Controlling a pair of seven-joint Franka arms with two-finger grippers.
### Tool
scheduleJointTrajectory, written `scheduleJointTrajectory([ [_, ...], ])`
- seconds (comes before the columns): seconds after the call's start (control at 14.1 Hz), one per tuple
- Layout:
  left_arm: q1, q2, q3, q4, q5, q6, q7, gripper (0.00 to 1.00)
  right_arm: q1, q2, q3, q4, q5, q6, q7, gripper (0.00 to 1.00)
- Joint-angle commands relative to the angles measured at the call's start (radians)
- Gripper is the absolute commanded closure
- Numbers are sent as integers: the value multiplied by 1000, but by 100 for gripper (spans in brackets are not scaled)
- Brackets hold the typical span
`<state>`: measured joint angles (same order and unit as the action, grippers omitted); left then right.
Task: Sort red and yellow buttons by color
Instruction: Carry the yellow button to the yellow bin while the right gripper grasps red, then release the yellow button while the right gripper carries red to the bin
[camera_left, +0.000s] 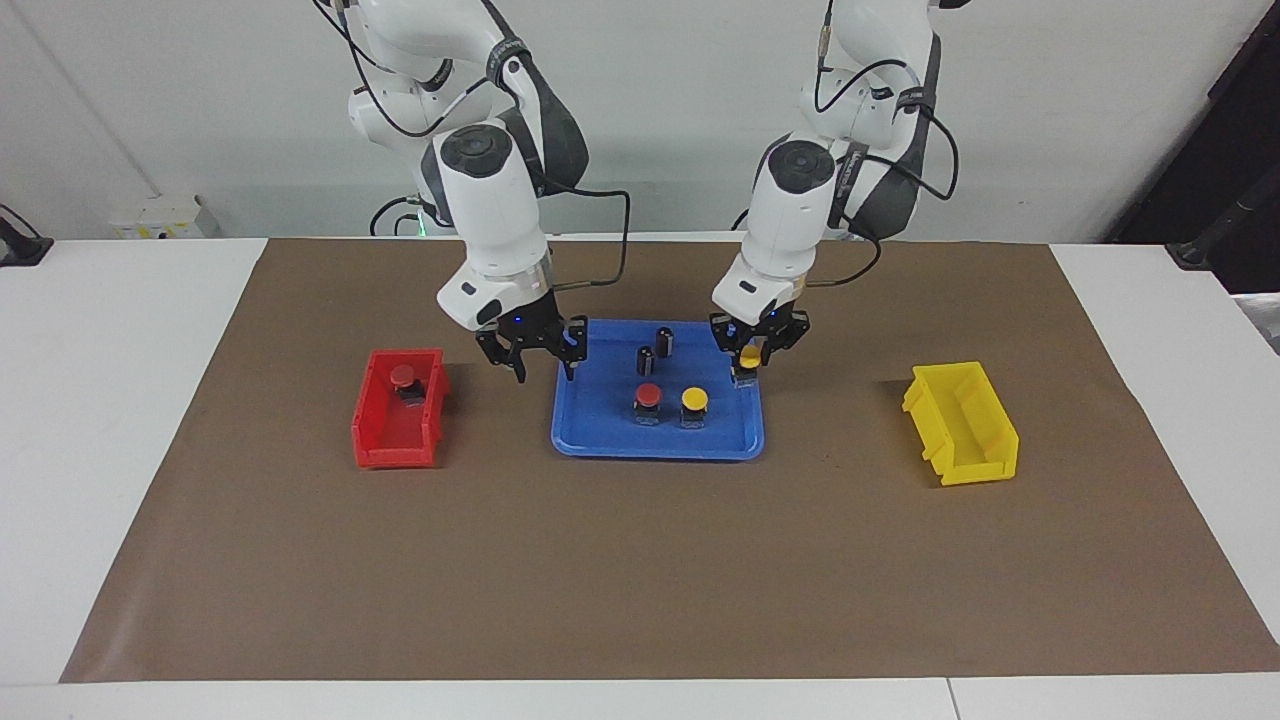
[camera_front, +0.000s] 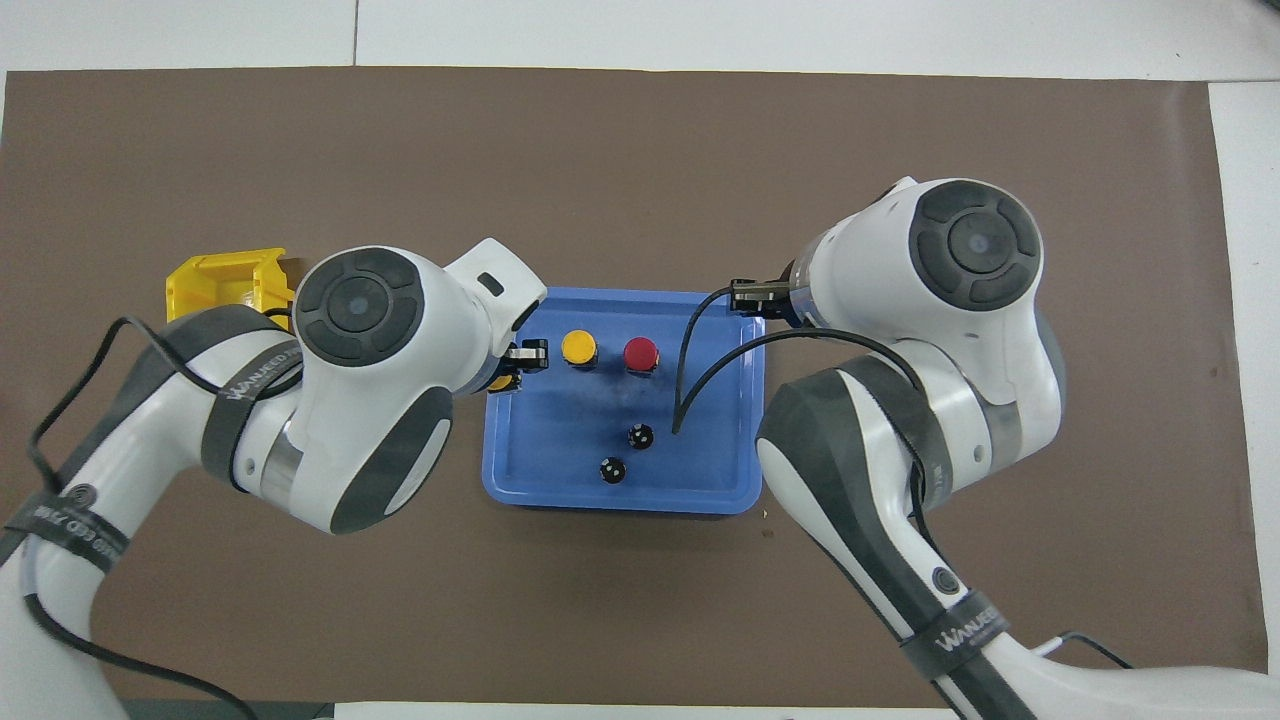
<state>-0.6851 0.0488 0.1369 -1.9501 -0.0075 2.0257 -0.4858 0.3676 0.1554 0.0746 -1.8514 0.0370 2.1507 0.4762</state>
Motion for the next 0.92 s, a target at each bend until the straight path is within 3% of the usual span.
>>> scheduleJointTrajectory([
  [0.0, 154, -98, 10, -15, -46, -94, 197, 99, 95, 116, -6, 143, -15, -9, 150, 30],
  [0.14, 286, -122, 9, -13, -49, -134, 352, 99, 140, 202, -3, 227, -81, -18, 251, 30],
  [0.43, 478, -116, 9, -20, -48, -102, 582, 99, 188, 251, -4, 195, -136, 32, 297, 27],
  [0.85, 562, -67, 9, -85, -46, 60, 670, 99, 189, 240, -2, 117, -138, 89, 297, 27],
])
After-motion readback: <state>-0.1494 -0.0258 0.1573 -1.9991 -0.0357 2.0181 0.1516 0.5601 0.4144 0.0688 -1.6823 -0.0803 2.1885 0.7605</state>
